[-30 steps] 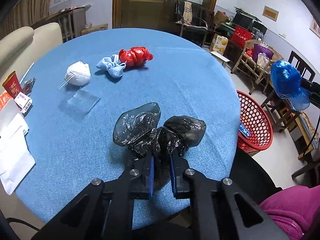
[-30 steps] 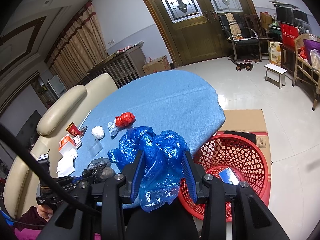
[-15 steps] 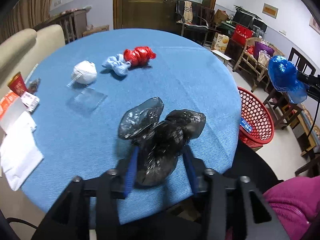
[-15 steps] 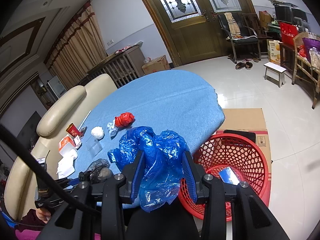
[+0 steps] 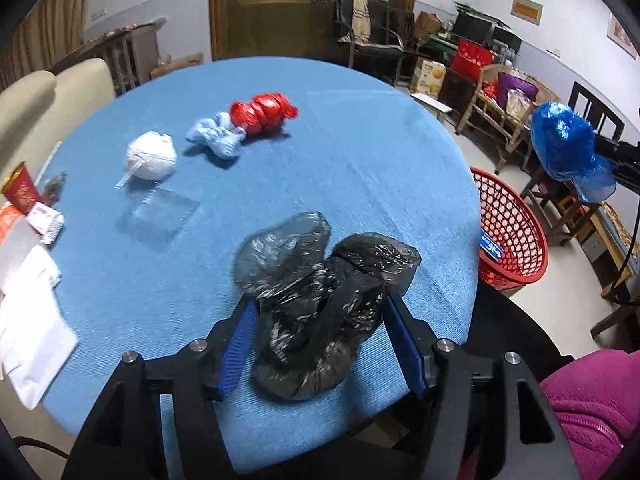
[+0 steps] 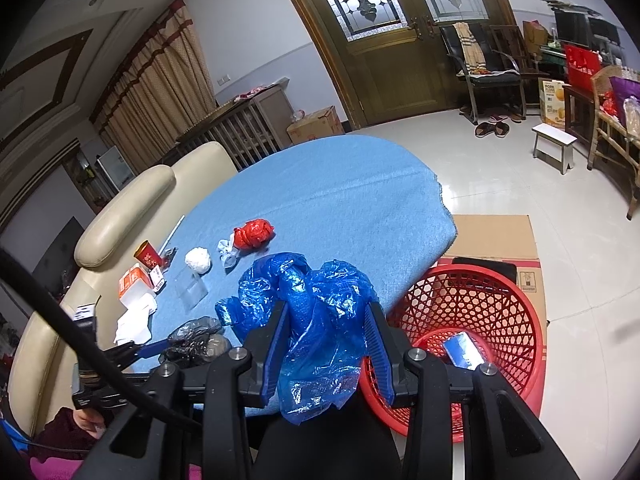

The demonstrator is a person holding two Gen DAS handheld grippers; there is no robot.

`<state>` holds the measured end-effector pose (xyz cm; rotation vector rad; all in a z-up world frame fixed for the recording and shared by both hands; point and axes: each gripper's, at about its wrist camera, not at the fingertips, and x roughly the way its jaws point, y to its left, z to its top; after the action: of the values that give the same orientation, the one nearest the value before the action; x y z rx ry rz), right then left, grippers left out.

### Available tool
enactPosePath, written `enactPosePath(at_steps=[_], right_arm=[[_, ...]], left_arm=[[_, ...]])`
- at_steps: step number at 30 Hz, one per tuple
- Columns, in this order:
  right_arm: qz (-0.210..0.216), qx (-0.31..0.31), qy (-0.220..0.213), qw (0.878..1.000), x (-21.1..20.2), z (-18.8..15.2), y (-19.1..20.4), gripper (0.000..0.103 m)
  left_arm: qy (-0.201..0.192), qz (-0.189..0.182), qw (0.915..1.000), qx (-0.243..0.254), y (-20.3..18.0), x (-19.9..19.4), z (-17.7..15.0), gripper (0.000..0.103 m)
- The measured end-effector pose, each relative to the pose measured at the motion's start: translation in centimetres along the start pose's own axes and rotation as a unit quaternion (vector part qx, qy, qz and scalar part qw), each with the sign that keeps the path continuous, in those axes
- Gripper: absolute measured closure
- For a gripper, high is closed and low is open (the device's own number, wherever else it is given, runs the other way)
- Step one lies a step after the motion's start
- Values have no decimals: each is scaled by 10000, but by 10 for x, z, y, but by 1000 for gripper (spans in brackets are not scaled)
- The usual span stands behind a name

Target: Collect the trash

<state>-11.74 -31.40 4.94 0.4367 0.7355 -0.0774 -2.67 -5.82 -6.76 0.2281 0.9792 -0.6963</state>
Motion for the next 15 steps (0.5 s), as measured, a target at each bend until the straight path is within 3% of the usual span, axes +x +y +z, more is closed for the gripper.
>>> enactPosePath(at_steps=[4, 5, 6, 9, 15], right_arm=[[-5, -3, 20, 10000, 1, 0, 1, 62], [0, 2, 27, 10000, 2, 0, 1, 62], [8, 10, 33, 10000, 2, 0, 2, 62], [17, 1, 35, 10000, 4, -1, 2, 62], [38, 9, 28, 10000, 3, -2, 2, 62]], left_arm=[[95, 4, 9999, 86, -8, 11, -3, 40], [92, -3, 9999, 61, -8, 13, -4, 44], [118, -33, 9999, 17, -7, 14, -4, 56], [93, -29, 9999, -46, -5, 12, -4, 62], [-41, 62, 10000, -15, -9, 0, 1, 65]])
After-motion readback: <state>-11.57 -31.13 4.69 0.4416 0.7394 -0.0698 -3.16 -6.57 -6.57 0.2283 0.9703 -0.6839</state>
